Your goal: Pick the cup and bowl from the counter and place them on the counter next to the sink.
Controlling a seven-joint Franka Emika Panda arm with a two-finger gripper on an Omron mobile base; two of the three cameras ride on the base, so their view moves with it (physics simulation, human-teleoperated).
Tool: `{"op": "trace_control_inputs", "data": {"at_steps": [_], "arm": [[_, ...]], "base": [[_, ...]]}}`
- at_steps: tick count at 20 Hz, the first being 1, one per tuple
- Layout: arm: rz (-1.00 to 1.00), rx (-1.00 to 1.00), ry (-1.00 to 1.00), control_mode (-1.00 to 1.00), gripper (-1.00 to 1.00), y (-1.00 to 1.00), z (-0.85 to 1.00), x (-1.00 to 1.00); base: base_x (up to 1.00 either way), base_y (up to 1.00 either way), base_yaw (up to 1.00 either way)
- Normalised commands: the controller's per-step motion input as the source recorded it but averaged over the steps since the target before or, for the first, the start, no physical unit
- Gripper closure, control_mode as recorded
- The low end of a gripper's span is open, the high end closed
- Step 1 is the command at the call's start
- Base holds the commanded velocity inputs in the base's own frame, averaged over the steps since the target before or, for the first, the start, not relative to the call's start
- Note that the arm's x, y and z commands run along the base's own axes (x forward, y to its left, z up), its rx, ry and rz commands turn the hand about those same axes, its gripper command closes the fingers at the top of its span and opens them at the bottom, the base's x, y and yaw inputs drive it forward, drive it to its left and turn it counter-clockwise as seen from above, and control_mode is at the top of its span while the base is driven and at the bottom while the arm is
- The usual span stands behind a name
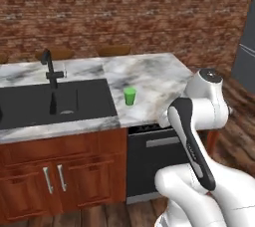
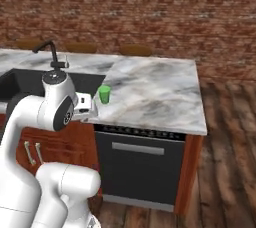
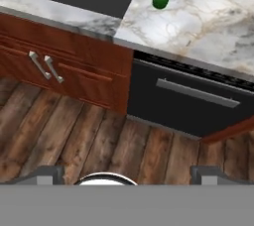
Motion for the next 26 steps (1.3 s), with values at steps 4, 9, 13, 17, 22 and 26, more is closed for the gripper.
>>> {"op": "trace_control_inputs", "data": {"at_steps": [4,9,13,17,22,26], "arm": [[0.00,0.00,0.00,1.00,-1.00,0.00,0.00,0.00],[0.00,0.00,0.00,1.00,-1.00,0.00,0.00,0.00],[0.00,0.00,0.00,1.00,-1.00,0.00,0.00,0.00],[0.00,0.00,0.00,1.00,-1.00,0.00,0.00,0.00],[0.00,0.00,0.00,1.00,-1.00,0.00,0.00,0.00],[0.00,0.00,0.00,1.00,-1.00,0.00,0.00,0.00]], "base": [[0.00,0.46,0.97],[0.00,0.37,1.00],[0.00,0.34,1.00],[0.00,0.28,1.00],[0.00,0.19,1.00],[0.00,0.11,1.00]]}}
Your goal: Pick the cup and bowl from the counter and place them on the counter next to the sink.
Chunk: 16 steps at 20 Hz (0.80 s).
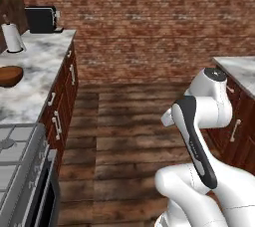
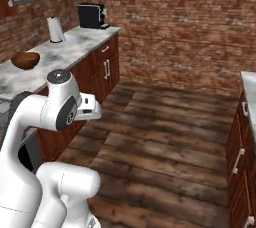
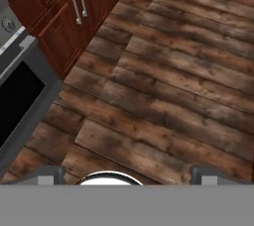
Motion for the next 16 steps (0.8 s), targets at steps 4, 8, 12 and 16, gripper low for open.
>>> {"op": "trace_control_inputs", "data": {"at_steps": [4,8,12,16], "arm": [[0.00,0.00,0.00,1.00,-1.00,0.00,0.00,0.00],[0.00,0.00,0.00,1.00,-1.00,0.00,0.00,0.00],[0.00,0.00,0.00,1.00,-1.00,0.00,0.00,0.00],[0.00,0.00,0.00,1.00,-1.00,0.00,0.00,0.00]], "base": [[0.56,0.02,0.81],[1.00,0.00,0.30],[1.00,0.00,0.17],[1.00,0.00,0.20]]}}
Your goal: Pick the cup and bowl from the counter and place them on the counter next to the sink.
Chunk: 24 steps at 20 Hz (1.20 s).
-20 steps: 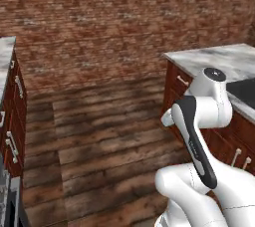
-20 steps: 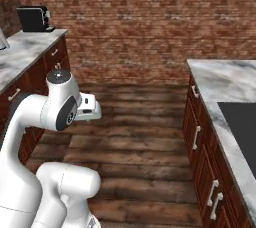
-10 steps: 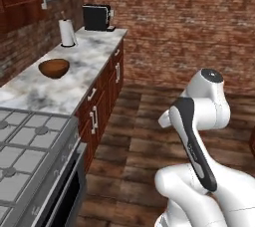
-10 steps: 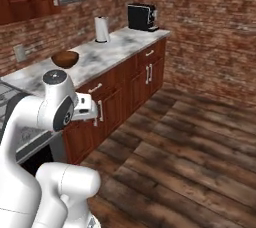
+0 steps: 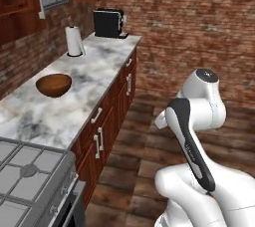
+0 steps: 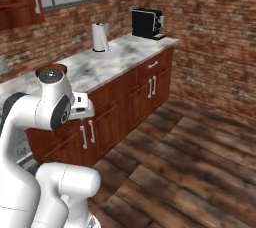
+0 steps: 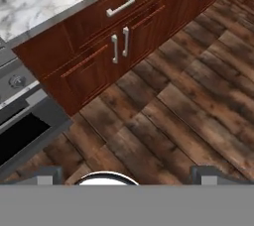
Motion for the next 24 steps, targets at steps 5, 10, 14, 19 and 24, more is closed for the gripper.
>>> {"op": "trace_control_inputs", "data": {"at_steps": [5,10,14,19,24], "arm": [[0.00,0.00,0.00,1.00,-1.00,0.00,0.00,0.00],[0.00,0.00,0.00,1.00,-1.00,0.00,0.00,0.00],[0.00,0.00,0.00,1.00,-1.00,0.00,0.00,0.00],[0.00,0.00,0.00,1.00,-1.00,0.00,0.00,0.00],[0.00,0.00,0.00,1.00,-1.00,0.00,0.00,0.00]], "base": [[1.00,-0.01,0.38],[1.00,-0.16,0.74],[1.00,-0.36,0.77],[0.93,-0.67,0.68],[0.70,-0.81,0.57]]}}
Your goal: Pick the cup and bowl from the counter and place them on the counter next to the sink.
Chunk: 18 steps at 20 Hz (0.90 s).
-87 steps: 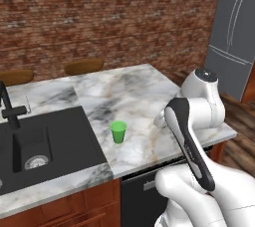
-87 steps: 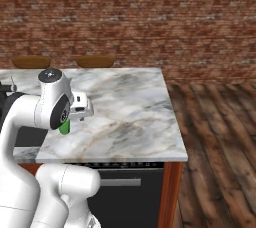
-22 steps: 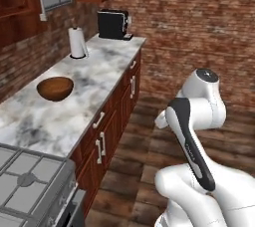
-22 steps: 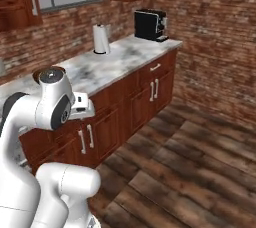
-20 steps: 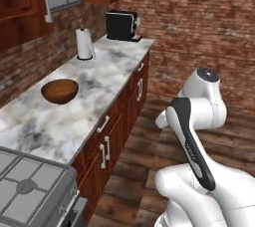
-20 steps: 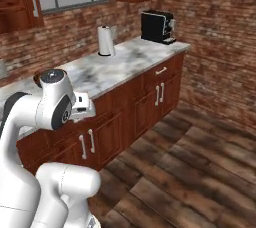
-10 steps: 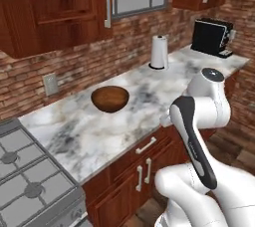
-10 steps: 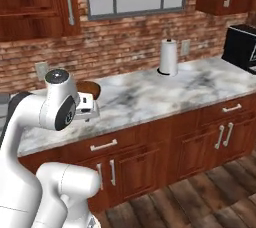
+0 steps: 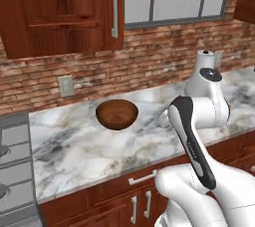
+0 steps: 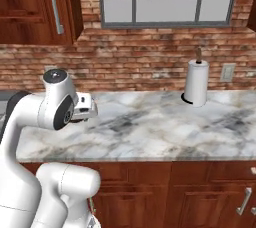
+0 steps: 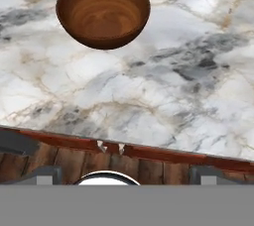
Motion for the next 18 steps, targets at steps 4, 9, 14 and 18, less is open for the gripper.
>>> {"op": "trace_control_inputs", "data": {"at_steps": [4,9,14,18], "arm": [[0.00,0.00,0.00,1.00,-1.00,0.00,0.00,0.00],[0.00,0.00,0.00,1.00,-1.00,0.00,0.00,0.00],[0.00,0.00,0.00,1.00,-1.00,0.00,0.00,0.00],[0.00,0.00,0.00,1.00,-1.00,0.00,0.00,0.00]], "base": [[0.63,-0.65,0.15],[0.88,-0.47,0.00],[0.98,-0.11,-0.13],[0.45,0.00,-0.02]]}}
